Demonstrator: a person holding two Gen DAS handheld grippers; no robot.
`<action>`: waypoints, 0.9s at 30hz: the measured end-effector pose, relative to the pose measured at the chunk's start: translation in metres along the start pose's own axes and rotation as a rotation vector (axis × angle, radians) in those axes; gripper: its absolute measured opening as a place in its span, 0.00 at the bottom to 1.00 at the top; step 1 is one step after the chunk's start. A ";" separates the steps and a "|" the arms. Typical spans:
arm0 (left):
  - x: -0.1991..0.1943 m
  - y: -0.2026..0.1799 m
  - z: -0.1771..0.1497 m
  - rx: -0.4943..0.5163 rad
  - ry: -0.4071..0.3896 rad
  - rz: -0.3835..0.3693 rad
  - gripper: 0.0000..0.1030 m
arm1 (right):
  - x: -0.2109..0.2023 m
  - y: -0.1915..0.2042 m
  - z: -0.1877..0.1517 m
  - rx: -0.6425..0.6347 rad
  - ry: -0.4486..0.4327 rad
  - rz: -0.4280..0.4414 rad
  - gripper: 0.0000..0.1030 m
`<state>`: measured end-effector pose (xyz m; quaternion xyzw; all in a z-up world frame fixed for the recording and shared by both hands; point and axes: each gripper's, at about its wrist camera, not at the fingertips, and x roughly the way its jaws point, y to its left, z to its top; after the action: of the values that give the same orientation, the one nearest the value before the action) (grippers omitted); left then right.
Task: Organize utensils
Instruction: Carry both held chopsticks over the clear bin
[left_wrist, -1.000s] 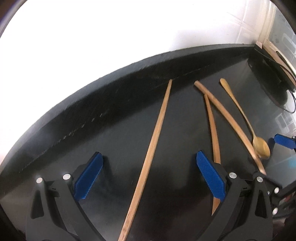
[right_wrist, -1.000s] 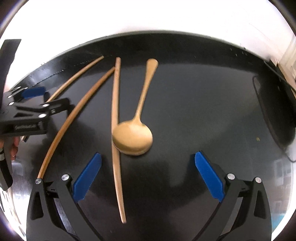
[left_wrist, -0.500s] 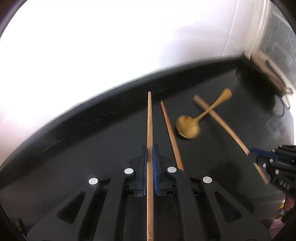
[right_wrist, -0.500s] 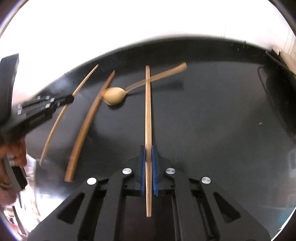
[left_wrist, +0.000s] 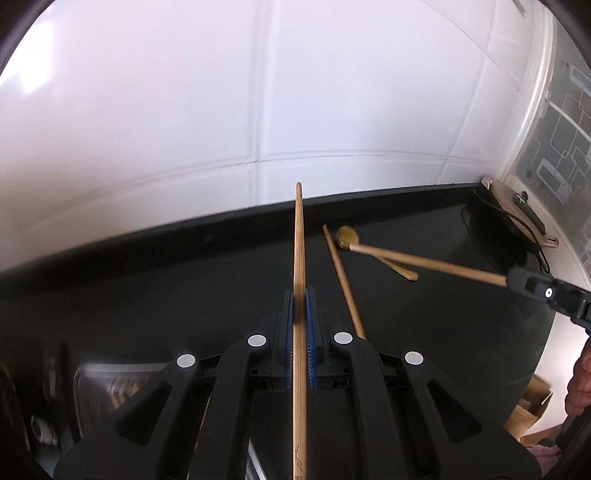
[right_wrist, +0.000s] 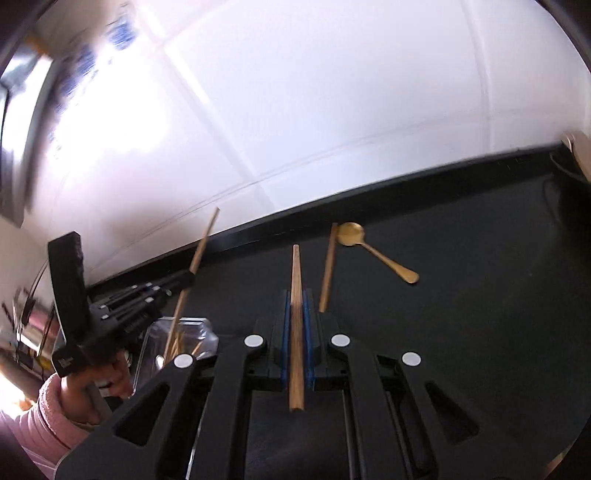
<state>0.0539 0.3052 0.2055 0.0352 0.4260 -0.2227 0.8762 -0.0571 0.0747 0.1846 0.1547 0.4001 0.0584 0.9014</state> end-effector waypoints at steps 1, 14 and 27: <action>-0.004 0.002 -0.005 -0.005 -0.001 0.006 0.05 | 0.001 0.011 -0.003 -0.024 -0.001 0.004 0.07; -0.087 0.082 -0.086 -0.156 -0.030 0.133 0.05 | 0.033 0.156 -0.019 -0.233 -0.007 0.127 0.07; -0.109 0.137 -0.125 -0.201 -0.005 0.118 0.05 | 0.054 0.226 -0.045 -0.297 -0.002 0.092 0.07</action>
<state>-0.0388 0.4985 0.1911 -0.0284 0.4412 -0.1270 0.8879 -0.0505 0.3116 0.1920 0.0379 0.3786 0.1581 0.9112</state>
